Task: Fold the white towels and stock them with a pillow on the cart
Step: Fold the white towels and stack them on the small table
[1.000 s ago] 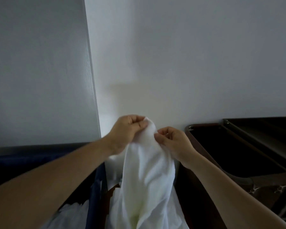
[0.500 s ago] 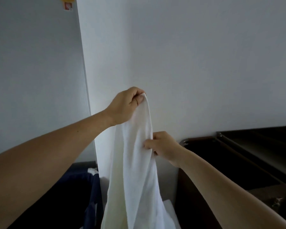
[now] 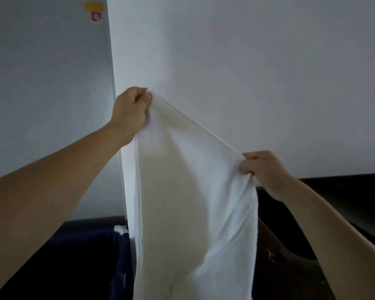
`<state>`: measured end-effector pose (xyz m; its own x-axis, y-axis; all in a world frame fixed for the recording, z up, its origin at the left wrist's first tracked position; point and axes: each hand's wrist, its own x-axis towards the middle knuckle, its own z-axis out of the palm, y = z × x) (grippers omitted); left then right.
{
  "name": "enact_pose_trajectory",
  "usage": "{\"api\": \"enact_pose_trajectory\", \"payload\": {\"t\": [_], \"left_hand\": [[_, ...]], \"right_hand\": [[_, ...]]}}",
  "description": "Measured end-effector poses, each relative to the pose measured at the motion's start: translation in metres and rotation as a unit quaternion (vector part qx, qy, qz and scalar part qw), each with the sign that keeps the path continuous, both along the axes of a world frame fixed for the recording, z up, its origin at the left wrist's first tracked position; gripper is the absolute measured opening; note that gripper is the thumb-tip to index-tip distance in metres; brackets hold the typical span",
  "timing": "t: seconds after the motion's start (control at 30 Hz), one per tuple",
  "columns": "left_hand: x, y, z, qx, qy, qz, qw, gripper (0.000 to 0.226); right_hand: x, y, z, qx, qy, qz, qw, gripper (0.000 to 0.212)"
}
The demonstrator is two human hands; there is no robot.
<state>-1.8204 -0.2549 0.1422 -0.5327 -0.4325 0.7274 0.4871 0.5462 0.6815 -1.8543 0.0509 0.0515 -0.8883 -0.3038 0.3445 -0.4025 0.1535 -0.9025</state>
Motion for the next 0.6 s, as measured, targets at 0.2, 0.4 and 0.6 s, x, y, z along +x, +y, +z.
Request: {"api": "enact_pose_trajectory", "payload": {"t": [0.2, 0.4, 0.6], "left_hand": [[-0.002, -0.015, 0.003, 0.039, -0.006, -0.007, 0.999, 0.010], [-0.015, -0.022, -0.039, 0.015, -0.084, 0.013, 0.996, 0.017], [-0.012, -0.047, -0.074, 0.084, -0.125, -0.019, 0.988, 0.015]], "right_hand": [[-0.012, 0.015, -0.062, 0.337, -0.010, -0.019, 0.941, 0.044], [-0.020, 0.033, -0.081, 0.272, 0.005, -0.136, 0.953, 0.047], [-0.019, 0.038, -0.094, 0.218, 0.042, -0.156, 0.963, 0.035]]}}
